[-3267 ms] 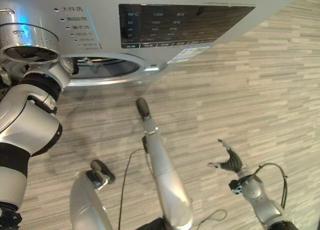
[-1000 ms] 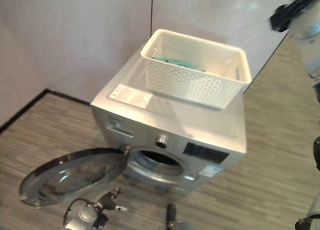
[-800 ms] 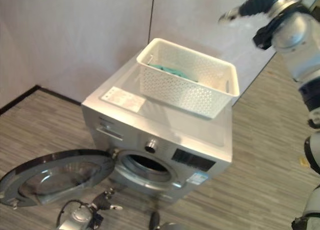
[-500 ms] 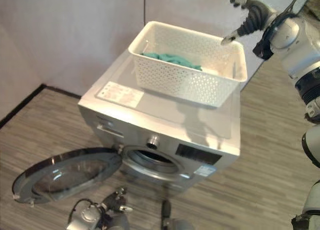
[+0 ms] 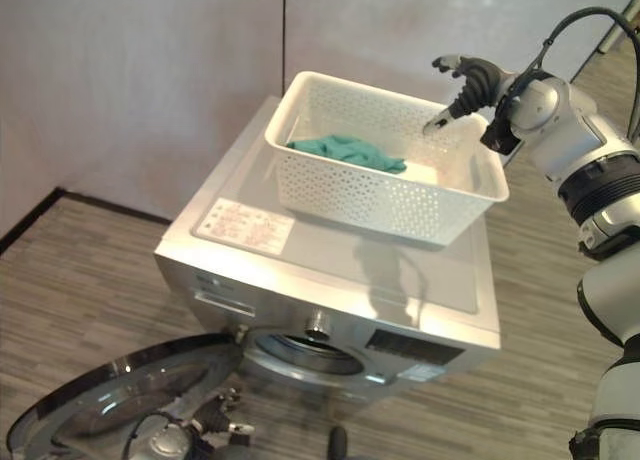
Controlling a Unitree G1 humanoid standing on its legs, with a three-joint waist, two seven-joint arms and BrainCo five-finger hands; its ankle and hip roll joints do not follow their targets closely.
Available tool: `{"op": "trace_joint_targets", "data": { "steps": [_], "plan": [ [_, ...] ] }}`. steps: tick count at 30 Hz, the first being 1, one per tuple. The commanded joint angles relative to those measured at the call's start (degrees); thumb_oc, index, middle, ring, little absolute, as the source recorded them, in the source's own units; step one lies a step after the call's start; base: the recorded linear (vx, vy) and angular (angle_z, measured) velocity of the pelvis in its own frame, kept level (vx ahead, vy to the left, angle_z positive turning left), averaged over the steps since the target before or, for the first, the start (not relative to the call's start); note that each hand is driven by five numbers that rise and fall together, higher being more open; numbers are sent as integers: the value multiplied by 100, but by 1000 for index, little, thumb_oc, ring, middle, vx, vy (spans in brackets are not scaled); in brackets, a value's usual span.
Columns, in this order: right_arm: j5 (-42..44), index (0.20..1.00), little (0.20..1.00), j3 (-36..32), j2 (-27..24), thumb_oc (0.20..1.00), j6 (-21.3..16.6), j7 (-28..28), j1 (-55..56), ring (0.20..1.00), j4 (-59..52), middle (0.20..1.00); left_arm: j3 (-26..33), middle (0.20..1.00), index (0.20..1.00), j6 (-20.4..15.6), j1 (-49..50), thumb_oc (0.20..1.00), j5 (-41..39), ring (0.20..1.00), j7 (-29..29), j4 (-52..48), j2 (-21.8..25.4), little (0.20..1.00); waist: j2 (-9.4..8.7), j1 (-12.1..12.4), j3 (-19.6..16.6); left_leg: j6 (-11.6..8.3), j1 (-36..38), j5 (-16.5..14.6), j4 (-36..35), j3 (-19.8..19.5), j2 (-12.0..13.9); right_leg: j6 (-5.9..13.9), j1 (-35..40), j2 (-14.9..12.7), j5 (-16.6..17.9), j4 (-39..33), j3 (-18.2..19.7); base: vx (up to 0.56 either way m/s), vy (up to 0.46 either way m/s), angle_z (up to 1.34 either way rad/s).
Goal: Grab the laundry basket,head to the washer,open it,put in the laundry and shut it.
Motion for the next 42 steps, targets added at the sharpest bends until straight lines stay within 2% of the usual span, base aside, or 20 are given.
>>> {"op": "trace_joint_targets", "data": {
  "steps": [1,7,13,16,24,29,36,41,42],
  "plan": [
    [-191,1000,1000,30,-151,1000,50,32,-518,1000,356,1000,-264,1000,1000,-246,-177,1000,-172,1000,29,15,54,1000,-78,207,226,12,-294,-88,150,-136,346,261,-115,-166,-904,774,-133,-36,-19,0],
    [-130,1000,1000,178,7,1000,109,126,-511,1000,200,1000,-414,1000,1000,-223,-416,1000,-210,1000,61,11,50,1000,-155,280,470,7,-468,-21,129,-190,391,271,-325,-156,-915,907,-261,-23,-10,3],
    [298,1000,1000,518,28,1000,160,307,-514,1000,-776,1000,-584,1000,1000,-215,-649,1000,-211,1000,78,16,9,1000,-309,309,597,6,-553,-28,161,-235,435,291,-419,-147,-925,986,-381,-5,-3,5],
    [400,1000,1000,650,53,1000,151,364,-517,1000,-847,1000,-617,1000,1000,-229,-735,1000,-229,1000,71,-14,43,1000,-374,372,640,9,-589,-37,170,-269,440,313,-416,-149,-910,955,-432,4,-4,-2],
    [288,1000,1000,675,157,1000,173,339,-518,1000,-384,1000,-505,1000,1000,-259,-778,1000,-371,1000,202,31,96,1000,-407,582,825,-10,-840,20,179,-437,395,323,-475,-190,-861,868,-603,-12,-16,13],
    [89,1000,1000,670,167,1000,176,329,-499,1000,46,1000,-419,1000,1000,-308,-697,1000,-417,1000,280,133,121,1000,-327,756,1034,-29,-1093,111,171,-575,325,315,-599,-221,-802,830,-728,-14,-12,12],
    [27,1000,1000,703,297,1000,191,352,-602,1000,368,1000,-440,1000,1000,-337,-795,1000,-400,1000,355,382,64,1000,-306,801,1081,-32,-1221,136,183,-616,302,323,-684,-236,-745,769,-755,-8,-2,7],
    [149,1000,1000,1047,333,1000,378,766,-622,1000,-173,1000,-514,1000,1000,-312,-944,1000,-349,1000,331,294,59,1000,-387,780,1056,-25,-1217,20,324,-599,311,311,-666,-224,-775,795,-748,7,-6,-3],
    [189,517,517,1133,339,517,422,901,-627,517,-280,517,-528,1000,1000,-305,-981,1000,-346,1000,328,272,59,1000,-402,782,1052,-25,-1199,5,330,-596,314,314,-657,-224,-782,806,-749,0,0,0]
  ]
}}
